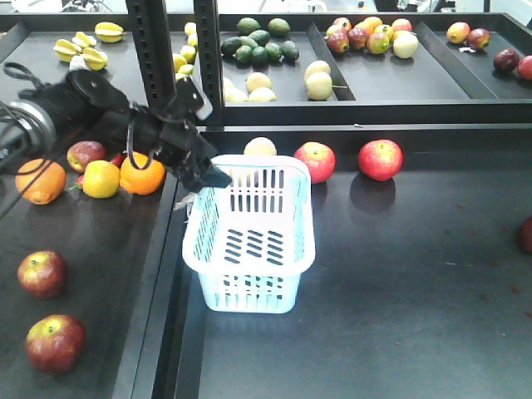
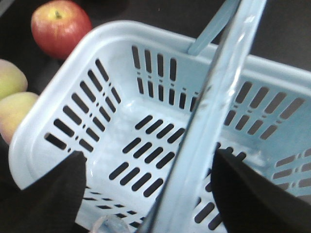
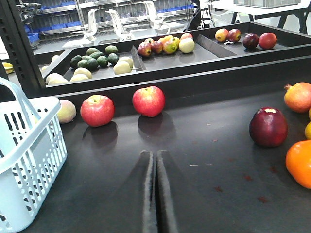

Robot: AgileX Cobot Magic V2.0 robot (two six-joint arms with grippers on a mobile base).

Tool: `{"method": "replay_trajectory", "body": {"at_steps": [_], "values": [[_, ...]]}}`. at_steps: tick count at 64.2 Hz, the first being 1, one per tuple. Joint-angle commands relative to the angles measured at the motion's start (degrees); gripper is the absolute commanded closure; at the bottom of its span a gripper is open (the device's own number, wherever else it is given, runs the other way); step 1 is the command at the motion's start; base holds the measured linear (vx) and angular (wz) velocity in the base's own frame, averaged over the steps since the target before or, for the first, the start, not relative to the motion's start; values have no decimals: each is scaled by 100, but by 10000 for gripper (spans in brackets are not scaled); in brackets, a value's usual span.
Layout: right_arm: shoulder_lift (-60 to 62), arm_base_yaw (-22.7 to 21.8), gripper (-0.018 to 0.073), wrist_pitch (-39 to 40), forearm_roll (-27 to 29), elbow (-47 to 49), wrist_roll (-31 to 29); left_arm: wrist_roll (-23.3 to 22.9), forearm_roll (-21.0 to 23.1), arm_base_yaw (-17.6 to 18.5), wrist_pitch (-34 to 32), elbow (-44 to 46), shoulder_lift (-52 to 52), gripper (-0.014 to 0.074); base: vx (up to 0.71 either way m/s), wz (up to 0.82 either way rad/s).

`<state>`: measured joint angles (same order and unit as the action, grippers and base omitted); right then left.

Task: Pick three apples into basket with both arms
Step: 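Reach the left gripper over to the light-blue basket handle, then close the left gripper on the handle and lift the basket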

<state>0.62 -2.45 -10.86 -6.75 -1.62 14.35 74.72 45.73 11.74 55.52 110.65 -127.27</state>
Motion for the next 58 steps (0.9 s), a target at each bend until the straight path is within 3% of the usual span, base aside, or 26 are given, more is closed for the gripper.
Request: {"method": "replay_trajectory", "body": {"at_steps": [1, 13, 32, 47, 58], "values": [[61, -29, 561, 429, -58, -87, -31, 22, 279, 48, -207, 187, 279, 74, 0, 0], [61, -29, 561, 429, -58, -87, -31, 10, 286, 48, -215, 187, 259, 153, 0, 0], [61, -29, 561, 429, -58, -87, -31, -44, 331, 48, 128, 187, 276, 596, 0, 0], [61, -29, 561, 429, -58, -87, -31, -64, 542, 230, 880, 187, 438, 604, 0, 0], [61, -29, 561, 429, -58, -87, -31, -476, 613, 542, 1359, 187, 788, 604, 0, 0]]}}
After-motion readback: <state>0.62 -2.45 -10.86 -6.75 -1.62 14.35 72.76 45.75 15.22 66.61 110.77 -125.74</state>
